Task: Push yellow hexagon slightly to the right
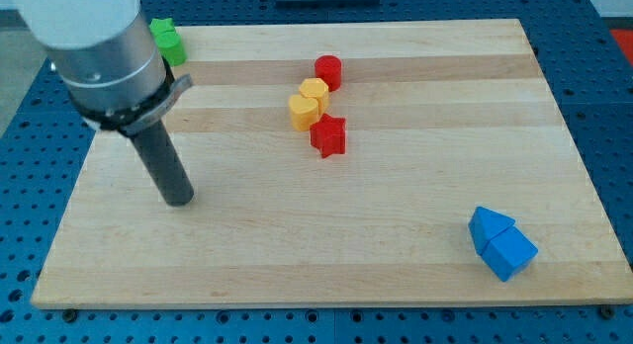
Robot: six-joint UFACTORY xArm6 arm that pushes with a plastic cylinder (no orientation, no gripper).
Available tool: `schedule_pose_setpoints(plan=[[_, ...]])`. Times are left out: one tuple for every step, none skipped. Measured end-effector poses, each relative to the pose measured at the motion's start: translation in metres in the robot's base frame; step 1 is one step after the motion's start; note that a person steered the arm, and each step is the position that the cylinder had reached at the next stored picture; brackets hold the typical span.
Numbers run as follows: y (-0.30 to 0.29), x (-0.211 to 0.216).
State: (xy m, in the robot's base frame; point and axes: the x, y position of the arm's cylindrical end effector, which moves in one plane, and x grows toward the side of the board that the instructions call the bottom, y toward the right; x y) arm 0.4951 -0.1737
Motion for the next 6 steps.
schedule_pose_setpoints(plan=[[0.003, -0.040], [0.027, -0.069], [0.060, -0.085], [0.100, -0.099], [0.104, -0.120], [0.111, -0.128]])
